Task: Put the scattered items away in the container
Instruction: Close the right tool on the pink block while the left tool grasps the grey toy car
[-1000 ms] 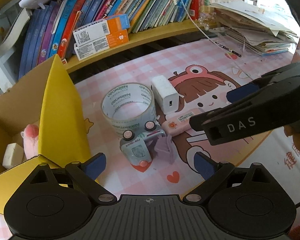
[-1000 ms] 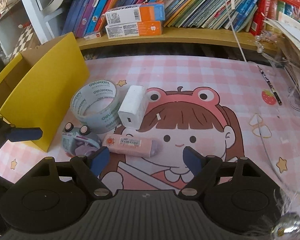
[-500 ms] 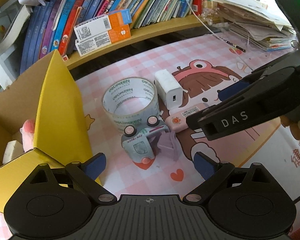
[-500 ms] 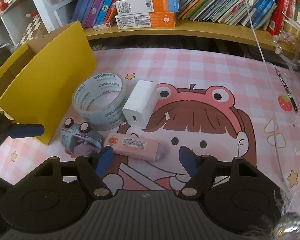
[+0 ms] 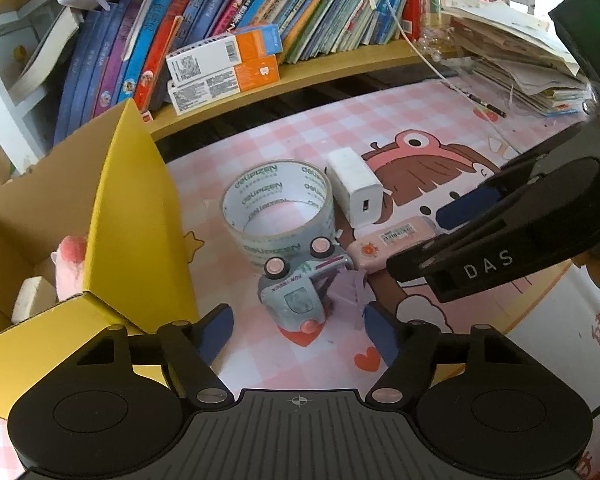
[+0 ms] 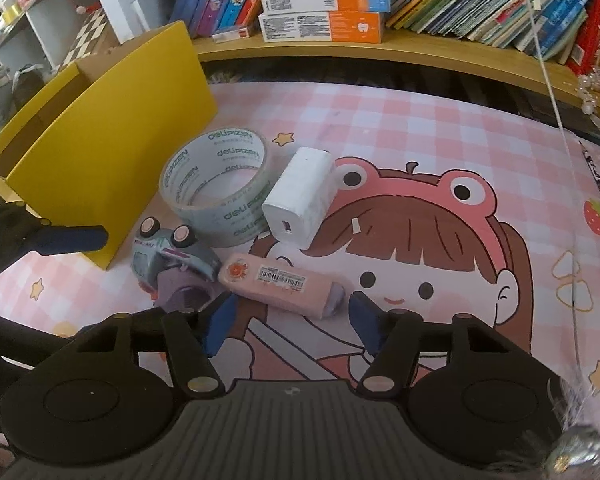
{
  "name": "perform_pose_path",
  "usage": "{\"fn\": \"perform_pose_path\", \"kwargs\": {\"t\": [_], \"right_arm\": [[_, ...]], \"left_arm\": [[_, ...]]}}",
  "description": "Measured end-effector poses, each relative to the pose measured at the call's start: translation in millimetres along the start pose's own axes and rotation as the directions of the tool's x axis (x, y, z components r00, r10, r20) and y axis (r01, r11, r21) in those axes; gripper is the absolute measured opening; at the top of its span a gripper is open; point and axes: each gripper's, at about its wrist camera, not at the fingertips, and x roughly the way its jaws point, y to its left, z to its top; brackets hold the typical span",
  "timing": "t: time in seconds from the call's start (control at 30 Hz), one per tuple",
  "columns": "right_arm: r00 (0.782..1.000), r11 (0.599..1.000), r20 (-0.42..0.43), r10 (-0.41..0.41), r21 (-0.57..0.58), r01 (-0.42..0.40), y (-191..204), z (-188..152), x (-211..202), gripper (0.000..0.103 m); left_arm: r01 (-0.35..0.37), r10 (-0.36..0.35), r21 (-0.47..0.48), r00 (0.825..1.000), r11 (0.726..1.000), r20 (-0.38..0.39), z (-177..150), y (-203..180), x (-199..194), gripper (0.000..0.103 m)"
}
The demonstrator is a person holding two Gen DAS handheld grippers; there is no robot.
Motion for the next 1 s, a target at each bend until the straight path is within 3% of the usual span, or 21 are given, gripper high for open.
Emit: {"fn": "perform_pose_path", "kwargs": {"t": [0.37, 0.73, 0.9, 1.0], "right_arm": [[1.0, 0.999, -0.005, 0.009, -0.043, -0.009, 2.8, 10.5, 12.3, 0.061], [1.0, 0.996, 0.001, 0.006, -0.094, -0.006, 7.9, 15.7, 19.1, 0.064], [1.0, 0.992, -0.003, -0.017, -0.125, 0.017, 8.2, 10.3, 14.5, 0.039], [1.0, 0.992, -0.026, -0.007, -0.128, 0.004, 7.2, 1.9, 6.7, 0.034]], "left_arm": [[0.033, -0.033, -0.008, 0.999, 0.999, -0.016, 2.1, -0.2, 8.2, 0.072], [0.015, -0.014, 0.016, 0.999, 1.0, -0.03, 2.5, -4.0, 16.7, 0.074], [0.02, -0.02, 0.01, 1.0, 1.0, -0.022, 2.3, -2.5, 14.9, 0.074], [0.016, -0.016, 0.008, 1.0, 1.0, -0.02, 2.3, -2.6, 13.9, 0.074]]}}
